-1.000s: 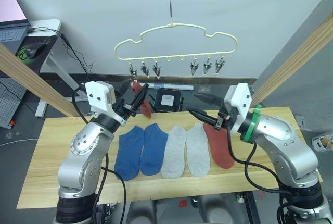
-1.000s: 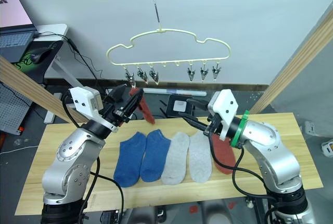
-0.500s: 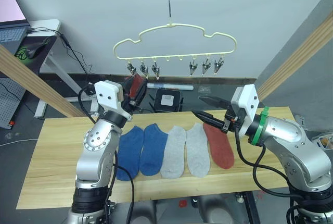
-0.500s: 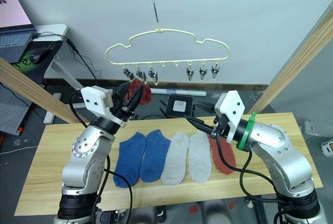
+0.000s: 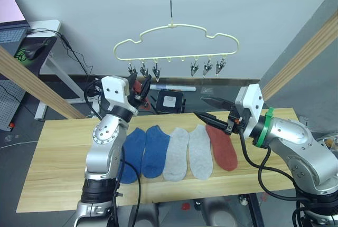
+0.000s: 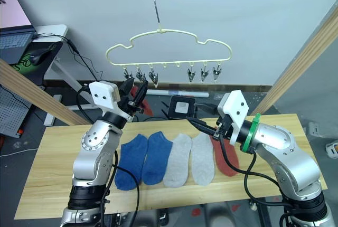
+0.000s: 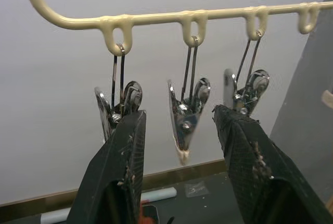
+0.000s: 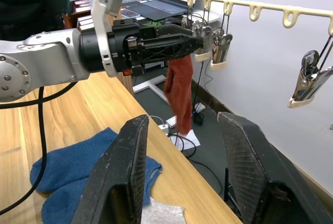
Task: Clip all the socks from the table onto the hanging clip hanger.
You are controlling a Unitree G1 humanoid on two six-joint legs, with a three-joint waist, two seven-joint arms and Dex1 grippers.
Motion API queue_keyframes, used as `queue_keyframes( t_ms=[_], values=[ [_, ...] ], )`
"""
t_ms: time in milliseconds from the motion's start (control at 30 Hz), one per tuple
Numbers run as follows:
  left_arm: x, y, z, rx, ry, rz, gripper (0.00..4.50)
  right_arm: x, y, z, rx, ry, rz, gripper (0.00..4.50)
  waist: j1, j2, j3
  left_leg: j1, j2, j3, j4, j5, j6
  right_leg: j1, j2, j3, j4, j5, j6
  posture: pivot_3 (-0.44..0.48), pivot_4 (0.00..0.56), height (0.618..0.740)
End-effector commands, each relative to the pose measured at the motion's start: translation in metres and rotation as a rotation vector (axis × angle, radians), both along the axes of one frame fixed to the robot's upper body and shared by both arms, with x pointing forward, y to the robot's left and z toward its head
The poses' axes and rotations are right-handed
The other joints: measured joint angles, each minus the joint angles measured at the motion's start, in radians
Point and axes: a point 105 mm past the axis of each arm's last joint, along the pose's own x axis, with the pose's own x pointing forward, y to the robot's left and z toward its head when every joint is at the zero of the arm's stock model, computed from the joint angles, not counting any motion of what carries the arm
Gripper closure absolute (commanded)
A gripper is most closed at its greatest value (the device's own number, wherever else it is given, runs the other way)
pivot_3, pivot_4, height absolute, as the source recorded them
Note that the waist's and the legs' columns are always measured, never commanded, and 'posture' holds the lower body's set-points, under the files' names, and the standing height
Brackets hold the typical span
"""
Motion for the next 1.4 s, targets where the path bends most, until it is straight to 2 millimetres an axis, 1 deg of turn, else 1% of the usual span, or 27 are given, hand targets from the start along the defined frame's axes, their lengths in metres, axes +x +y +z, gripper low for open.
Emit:
queue_keyframes(
  t_ms=[33,533,1133,1233,1333,1400],
  values=[
    [-0.001,-0.001,0.011,-0.003,-0.055,-0.006,2.28,-0.008,0.002,0.014,0.009,-0.063,0.022,2.29,0.0,0.0,0.0,0.0,0.0,0.0,0.0,0.0,0.0,0.0,0.0,0.0,0.0,0.0,0.0,-0.124,0.267,0.738],
    [0.007,-0.001,0.018,-0.011,-0.087,-0.025,2.28,-0.007,0.002,0.014,0.01,-0.059,0.009,2.29,-0.003,0.0,0.0,0.0,0.0,0.0,0.0,0.0,0.0,0.0,0.0,0.0,0.0,0.0,0.0,-0.127,0.266,0.738],
    [0.009,0.0,0.022,-0.019,-0.103,-0.032,2.28,-0.006,0.002,0.011,0.011,-0.055,0.003,2.29,-0.017,0.0,0.0,0.0,0.0,0.0,0.0,0.0,0.0,0.0,0.0,0.0,0.0,0.0,0.0,-0.126,0.261,0.738],
    [0.01,0.001,0.024,-0.016,-0.107,-0.03,2.81,-0.006,0.002,0.01,0.009,-0.054,0.004,2.29,-0.017,0.0,0.0,0.0,0.0,0.0,0.0,0.0,0.0,0.0,0.0,0.0,0.0,0.0,0.0,-0.127,0.261,0.738],
    [0.01,0.002,0.025,-0.012,-0.111,-0.03,3.64,-0.006,0.002,0.01,0.008,-0.055,0.003,2.29,-0.017,0.0,0.0,0.0,0.0,0.0,0.0,0.0,0.0,0.0,0.0,0.0,0.0,0.0,0.0,-0.127,0.259,0.738],
    [0.01,0.002,0.025,-0.01,-0.112,-0.03,3.99,-0.006,0.002,0.009,0.008,-0.055,0.004,2.29,-0.017,0.0,0.0,0.0,0.0,0.0,0.0,0.0,0.0,0.0,0.0,0.0,0.0,0.0,0.0,-0.127,0.259,0.738]
  ],
)
